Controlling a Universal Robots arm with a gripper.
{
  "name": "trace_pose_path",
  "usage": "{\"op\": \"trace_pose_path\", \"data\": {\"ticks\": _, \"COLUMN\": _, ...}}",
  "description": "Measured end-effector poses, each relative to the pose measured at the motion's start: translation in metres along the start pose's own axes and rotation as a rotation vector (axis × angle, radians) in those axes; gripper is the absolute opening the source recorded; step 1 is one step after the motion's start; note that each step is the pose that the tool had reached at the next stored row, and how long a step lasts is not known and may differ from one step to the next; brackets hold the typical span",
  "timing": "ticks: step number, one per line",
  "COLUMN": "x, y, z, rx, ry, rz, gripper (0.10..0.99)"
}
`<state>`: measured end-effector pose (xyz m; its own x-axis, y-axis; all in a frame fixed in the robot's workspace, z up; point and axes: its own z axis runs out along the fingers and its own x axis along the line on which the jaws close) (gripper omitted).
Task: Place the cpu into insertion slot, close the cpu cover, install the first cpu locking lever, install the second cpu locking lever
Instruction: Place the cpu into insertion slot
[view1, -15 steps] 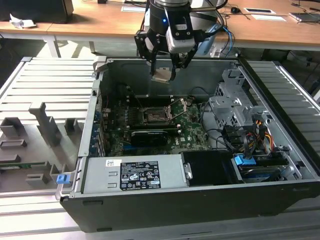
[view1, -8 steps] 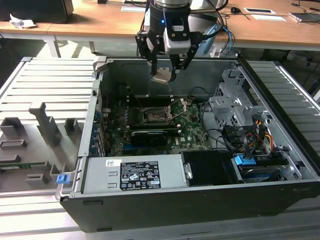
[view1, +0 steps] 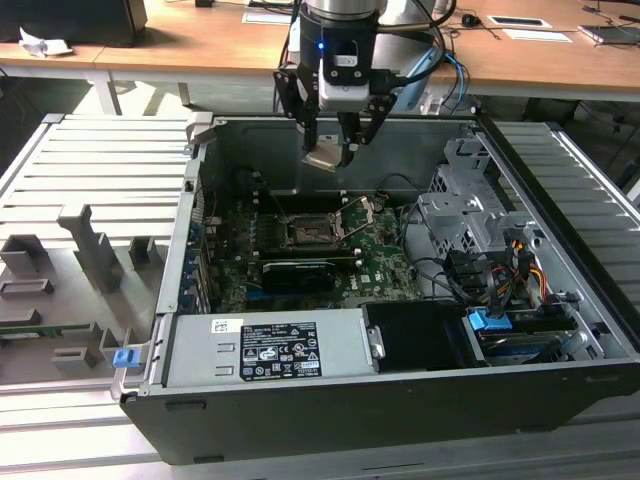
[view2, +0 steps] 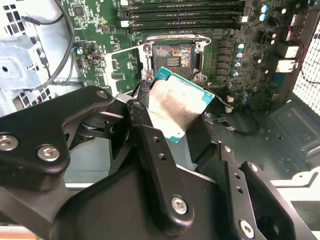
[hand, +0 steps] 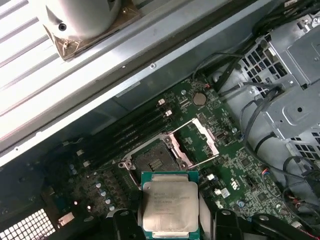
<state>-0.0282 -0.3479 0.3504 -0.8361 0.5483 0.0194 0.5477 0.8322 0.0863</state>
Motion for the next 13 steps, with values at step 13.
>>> {"op": "trace_pose_path", "data": {"ticks": 13, "x": 0.0013, "y": -0.0017, "z": 0.0086, "rx": 0.000, "ry": -0.0071, "rz": 0.133, "gripper": 0.537}}
